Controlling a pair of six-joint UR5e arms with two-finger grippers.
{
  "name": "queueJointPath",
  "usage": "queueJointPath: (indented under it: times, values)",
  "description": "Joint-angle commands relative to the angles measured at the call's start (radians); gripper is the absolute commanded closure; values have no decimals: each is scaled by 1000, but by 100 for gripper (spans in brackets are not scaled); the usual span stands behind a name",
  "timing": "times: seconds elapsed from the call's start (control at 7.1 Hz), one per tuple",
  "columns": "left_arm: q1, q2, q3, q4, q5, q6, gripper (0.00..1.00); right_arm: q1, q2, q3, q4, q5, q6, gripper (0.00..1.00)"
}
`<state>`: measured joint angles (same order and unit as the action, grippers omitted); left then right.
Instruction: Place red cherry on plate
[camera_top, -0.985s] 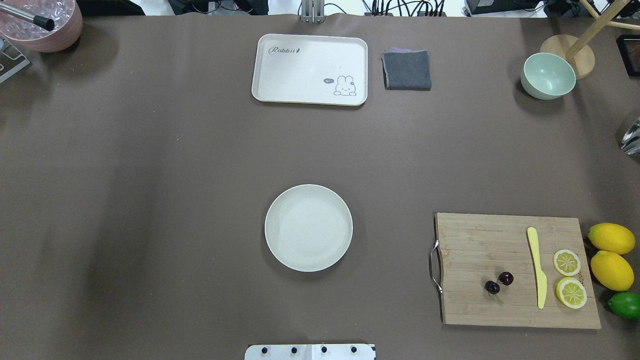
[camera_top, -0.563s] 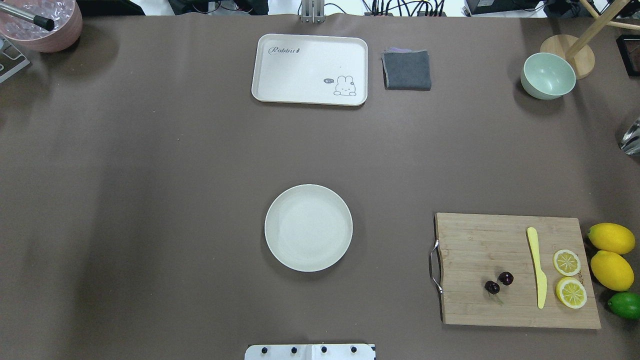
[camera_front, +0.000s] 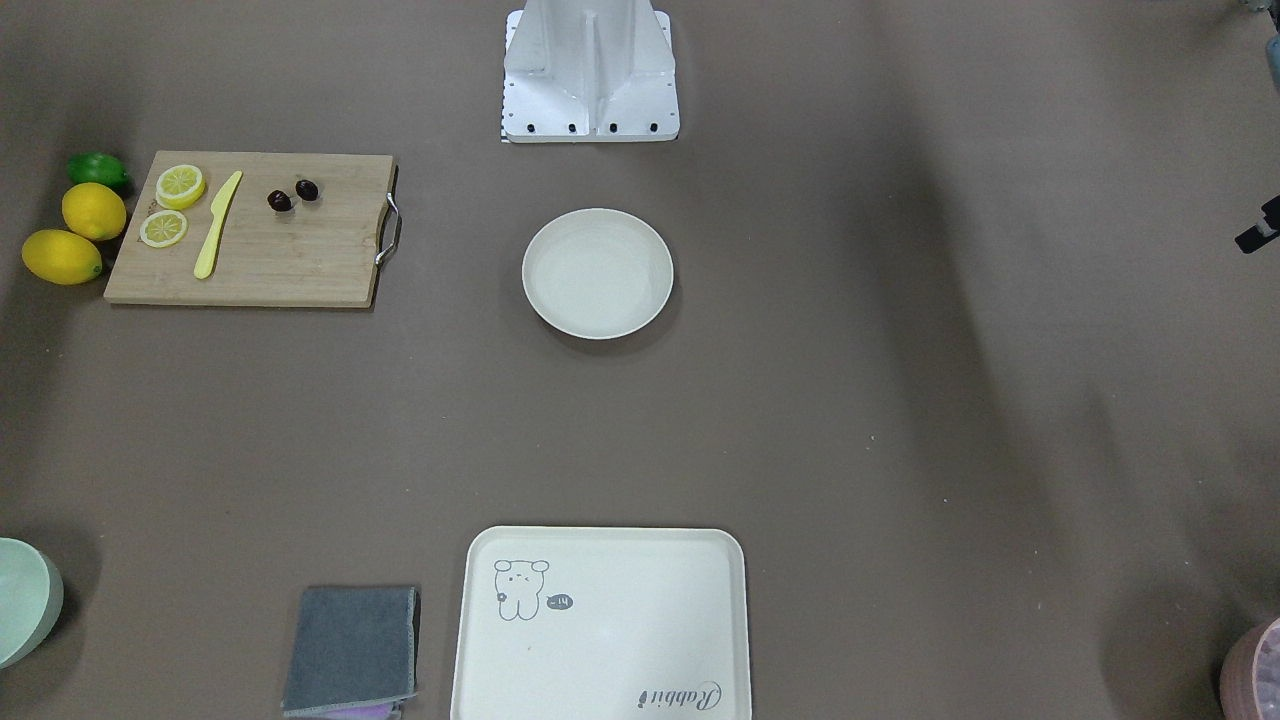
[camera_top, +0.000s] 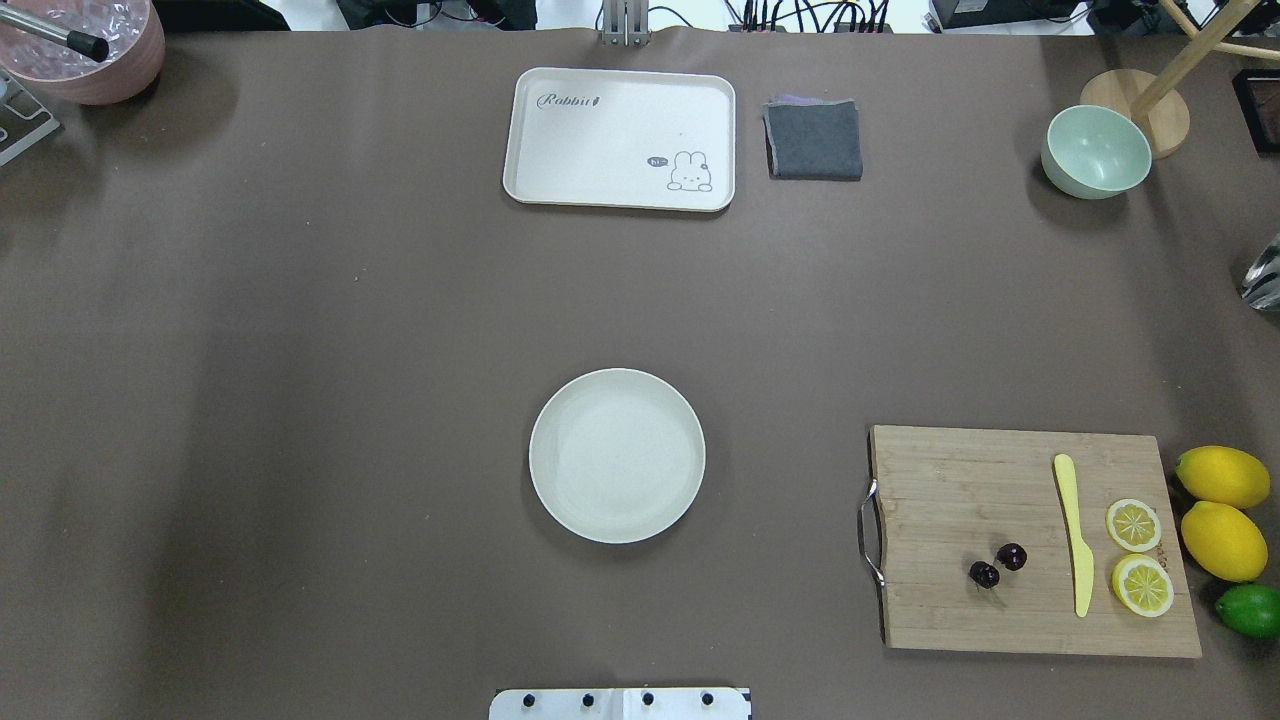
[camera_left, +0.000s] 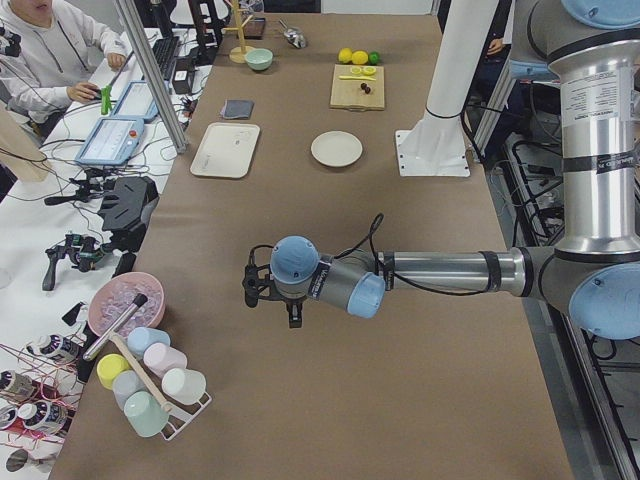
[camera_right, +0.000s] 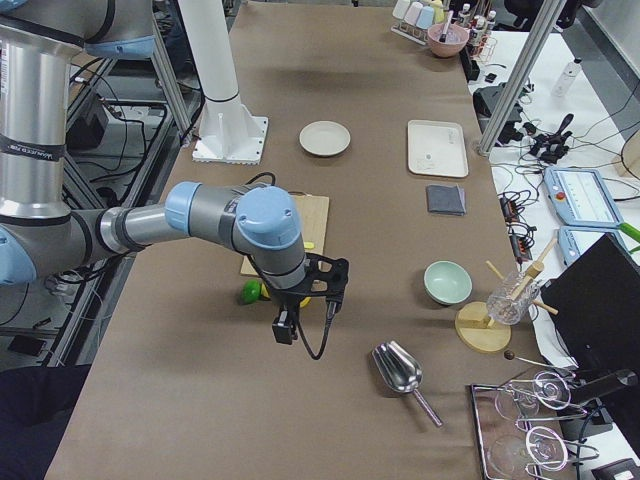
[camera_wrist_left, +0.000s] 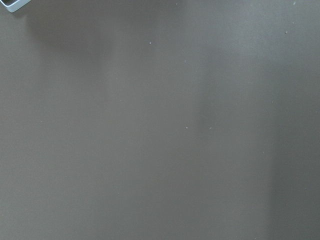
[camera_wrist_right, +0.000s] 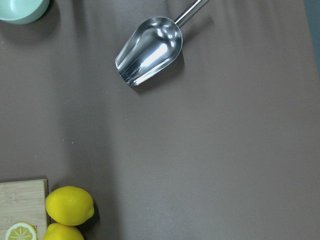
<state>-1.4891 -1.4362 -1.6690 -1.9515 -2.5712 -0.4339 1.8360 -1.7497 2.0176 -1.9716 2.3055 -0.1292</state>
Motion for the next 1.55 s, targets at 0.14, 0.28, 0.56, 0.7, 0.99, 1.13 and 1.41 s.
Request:
queueJointPath:
  times: [0.14,0.28,0.56,0.7,0.99,1.13,1.41]
  values:
    - [-2,-19,0,0,0,6,3,-183,42,122,-6,-5,213,0]
    - [-2,-20,0,0,0,6,3,-207,-14,189,-9,11,221,0]
    - [-2,-16,2,0,0,6,3,-312,-85,312,3,11,450,0]
    - [-2,-13,-1,-1,-1,6,3,-346,-85,323,5,8,526,0]
    - [-2,-12,-2,-3,-1,6,3,-561,-33,294,171,-73,864,0]
    - [-2,-12,-1,-4,-1,6,3,-684,-9,274,250,-133,1011,0]
    - [-3,-12,-3,-6,0,6,3,-876,-5,280,290,-242,1121,0]
